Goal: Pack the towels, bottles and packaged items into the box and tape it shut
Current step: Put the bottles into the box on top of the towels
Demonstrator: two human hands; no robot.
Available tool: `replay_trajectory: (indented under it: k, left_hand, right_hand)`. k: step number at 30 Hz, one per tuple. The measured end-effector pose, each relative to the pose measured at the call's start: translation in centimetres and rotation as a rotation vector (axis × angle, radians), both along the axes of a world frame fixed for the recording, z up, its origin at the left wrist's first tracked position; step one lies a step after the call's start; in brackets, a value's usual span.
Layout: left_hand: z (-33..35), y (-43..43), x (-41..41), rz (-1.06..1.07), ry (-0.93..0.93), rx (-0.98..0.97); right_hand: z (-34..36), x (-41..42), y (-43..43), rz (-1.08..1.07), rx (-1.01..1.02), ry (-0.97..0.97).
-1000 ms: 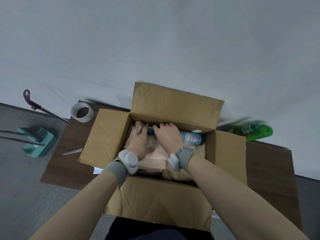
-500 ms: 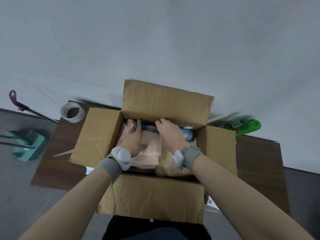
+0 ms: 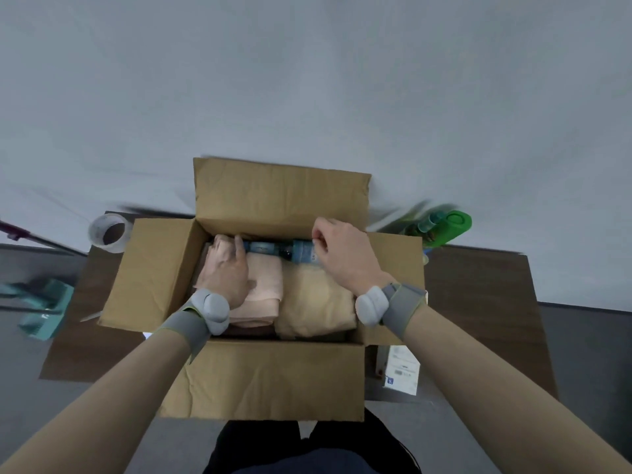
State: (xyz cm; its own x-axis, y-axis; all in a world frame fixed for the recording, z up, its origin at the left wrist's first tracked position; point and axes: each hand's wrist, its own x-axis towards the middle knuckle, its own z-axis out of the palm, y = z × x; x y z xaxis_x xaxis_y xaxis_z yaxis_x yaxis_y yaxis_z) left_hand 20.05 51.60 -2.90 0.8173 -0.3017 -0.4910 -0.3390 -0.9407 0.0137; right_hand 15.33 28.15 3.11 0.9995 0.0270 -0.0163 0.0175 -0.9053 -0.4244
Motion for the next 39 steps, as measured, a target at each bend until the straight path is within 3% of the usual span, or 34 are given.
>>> replay_trajectory:
  k: [4, 8, 14, 18, 23, 31, 39]
  left_hand:
    - [1.5, -2.1, -1.6, -0.01, -0.084, 0.06]
    - [1.7, -3.7, -2.8, 0.138, 0.021, -0.044]
    - [1.1, -4.9, -4.1, 0.113, 0.079, -0.016]
    - [1.2, -5.1, -5.9, 0.081, 0.049, 0.032]
    - [1.3, -4.7, -7.5, 0.107, 0.104, 0.018]
    - [1.9, -4.5, -7.9, 0.138, 0.168, -0.005]
    - [0.6, -3.9, -9.0, 0.165, 0.12, -0.049]
  right_hand:
    - [0.1, -1.9, -3.9, -0.059, 0.061, -0.08]
    - [0.5, -3.5, -8.4, -0.207, 0.11, -0.132]
    - [0.1, -6.0, -16.9, -0.656, 0.308, -0.125]
    - [-1.5, -7.1, -21.2, -0.873, 0.409, -0.001]
    - [-3.5, -6.6, -23.1, -0.869, 0.449, 0.099]
    - [-5.1, -5.3, -23.4, -0.795, 0.416, 0.048]
    - [-4.1, -6.6, -23.2, -0.813, 0.403, -0.026]
